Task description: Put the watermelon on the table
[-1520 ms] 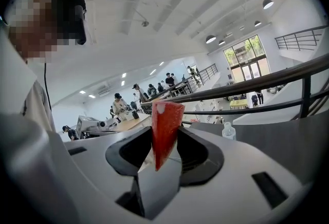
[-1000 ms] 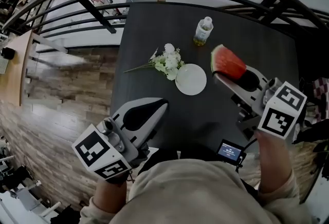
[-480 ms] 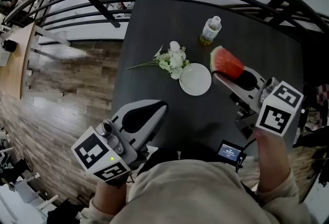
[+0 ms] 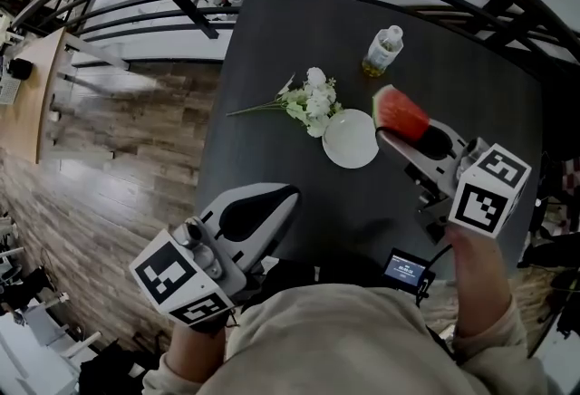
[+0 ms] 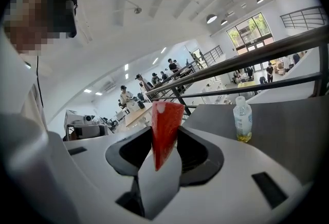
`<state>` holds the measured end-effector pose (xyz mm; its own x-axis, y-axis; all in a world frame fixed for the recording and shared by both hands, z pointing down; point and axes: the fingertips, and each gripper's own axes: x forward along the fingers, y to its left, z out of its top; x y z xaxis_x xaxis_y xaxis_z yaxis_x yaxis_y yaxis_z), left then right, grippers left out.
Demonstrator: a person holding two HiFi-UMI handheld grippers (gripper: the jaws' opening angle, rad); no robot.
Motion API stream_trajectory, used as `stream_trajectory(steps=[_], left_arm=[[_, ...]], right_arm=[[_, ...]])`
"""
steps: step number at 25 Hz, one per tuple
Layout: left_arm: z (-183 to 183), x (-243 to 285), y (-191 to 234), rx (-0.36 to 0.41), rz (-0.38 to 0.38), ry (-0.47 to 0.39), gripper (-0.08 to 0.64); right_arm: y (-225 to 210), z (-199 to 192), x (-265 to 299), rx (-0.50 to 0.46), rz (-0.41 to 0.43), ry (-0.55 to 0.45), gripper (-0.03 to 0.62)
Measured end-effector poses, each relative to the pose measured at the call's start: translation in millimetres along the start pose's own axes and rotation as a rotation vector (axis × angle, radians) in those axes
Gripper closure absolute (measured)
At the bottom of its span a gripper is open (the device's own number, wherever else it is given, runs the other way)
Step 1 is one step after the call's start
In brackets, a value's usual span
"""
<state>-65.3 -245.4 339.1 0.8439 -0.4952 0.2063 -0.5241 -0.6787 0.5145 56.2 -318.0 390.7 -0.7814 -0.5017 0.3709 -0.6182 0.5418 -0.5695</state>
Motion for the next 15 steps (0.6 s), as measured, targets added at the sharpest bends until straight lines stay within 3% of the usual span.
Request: stream_trajectory(steps=[15], left_arm=[[-16.8,-5.3,11.0,-0.04,0.039,0.02,0.557]], right_arm=[[-25.7,-34.4,22.4,0.021,-0.007,0.074,0.425]])
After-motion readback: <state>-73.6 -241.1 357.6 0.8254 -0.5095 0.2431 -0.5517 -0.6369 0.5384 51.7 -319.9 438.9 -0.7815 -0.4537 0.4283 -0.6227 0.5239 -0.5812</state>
